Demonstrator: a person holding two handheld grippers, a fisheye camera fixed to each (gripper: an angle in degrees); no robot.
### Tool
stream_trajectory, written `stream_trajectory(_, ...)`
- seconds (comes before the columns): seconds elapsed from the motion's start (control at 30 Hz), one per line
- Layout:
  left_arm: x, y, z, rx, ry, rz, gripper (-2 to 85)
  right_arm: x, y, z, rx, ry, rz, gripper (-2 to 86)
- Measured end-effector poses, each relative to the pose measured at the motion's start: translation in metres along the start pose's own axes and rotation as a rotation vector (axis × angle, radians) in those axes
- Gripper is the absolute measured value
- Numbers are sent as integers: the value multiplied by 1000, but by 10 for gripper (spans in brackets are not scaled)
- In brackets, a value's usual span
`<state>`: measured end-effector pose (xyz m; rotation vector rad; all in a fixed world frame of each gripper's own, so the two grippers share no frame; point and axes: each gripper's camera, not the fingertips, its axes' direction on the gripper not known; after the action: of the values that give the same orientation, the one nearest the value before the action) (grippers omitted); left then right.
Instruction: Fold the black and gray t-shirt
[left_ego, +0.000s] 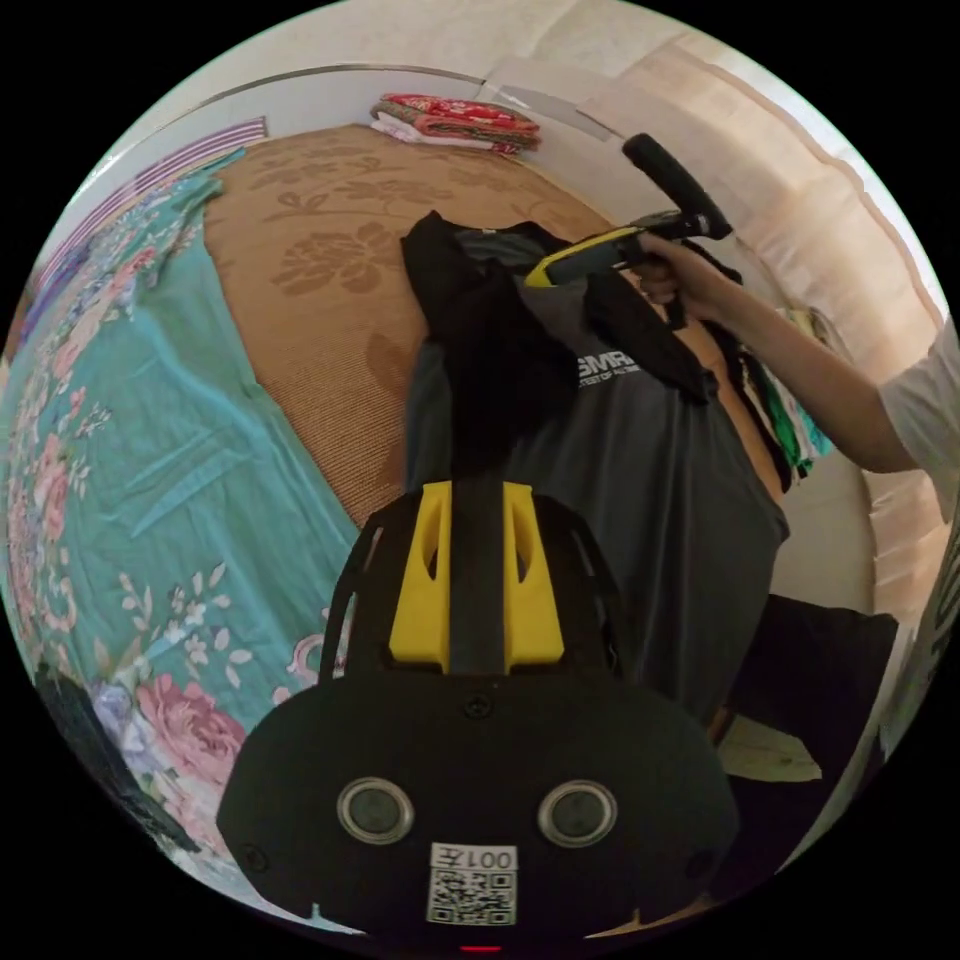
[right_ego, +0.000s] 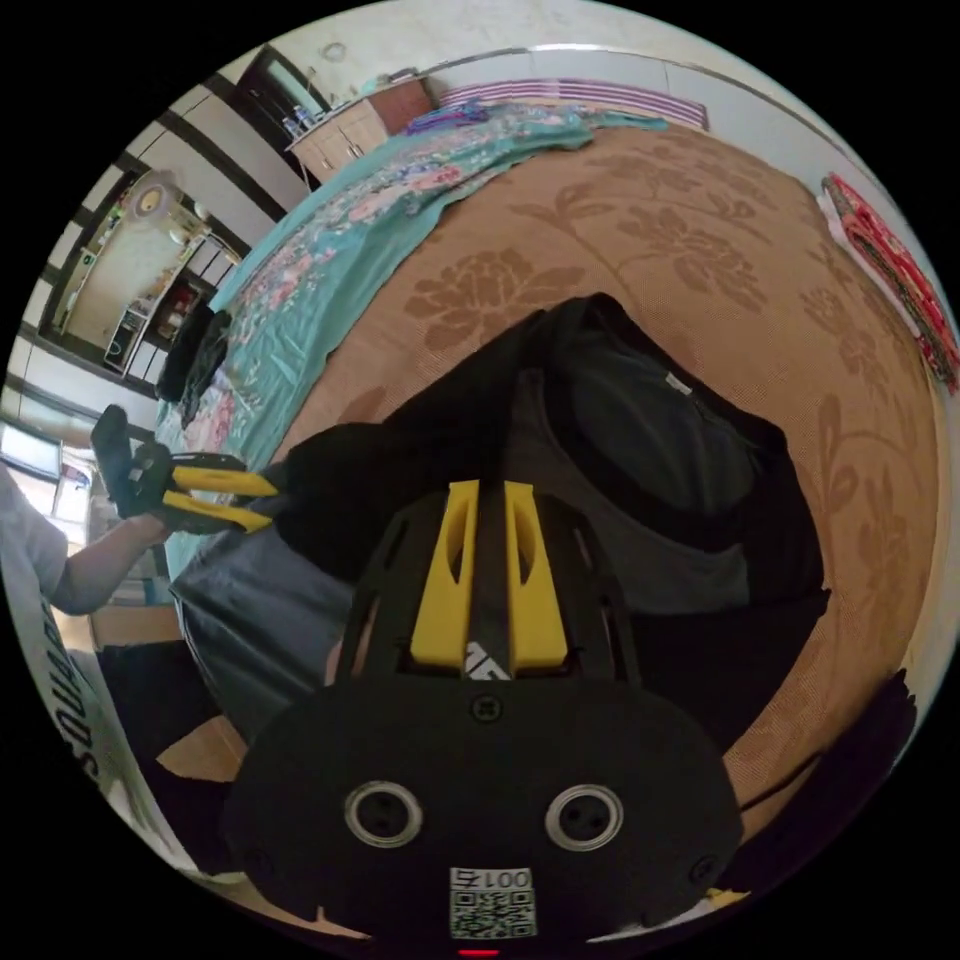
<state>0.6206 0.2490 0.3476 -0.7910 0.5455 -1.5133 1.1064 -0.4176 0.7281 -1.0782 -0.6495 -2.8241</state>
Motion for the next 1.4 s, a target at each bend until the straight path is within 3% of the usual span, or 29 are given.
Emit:
stream_trajectory(0.17,0,4,10,-18,-84,-16,46,-49,41,-4,-27,-85,-112,100)
stream_trajectory(0.3,-1,3,18,-15,-181,-87,59,-70,55,25,-86,-8,-111,90)
stream_trajectory(0.43,-5,7,22,8,-141,-185,55,-83,64,29,-1,152,-55,25)
stream_trajectory(0.6,-9,17,26,70,-75,-334,37,-91,100,0,109,27,36,13)
stream_trajectory(0.77,-4,23,31,96,-41,-420,40,-92,145,18,-80,-8,128,20)
stream_trajectory(0.87,13,22,31,78,-73,-381,46,-95,147,4,-2,9,127,52)
stream_trajectory(1.03,71,14,35,61,-46,-123,65,-105,119,-12,94,-71,82,105)
stream_trajectory(1.2,115,6,62,-32,-135,31,79,-135,101,17,-57,170,-47,87)
stream_trajectory(1.27,124,5,72,-50,-186,41,72,-145,102,18,-49,309,-75,45)
stream_trajectory(1.4,131,4,76,-46,-252,-43,24,-149,105,-6,36,403,-70,15)
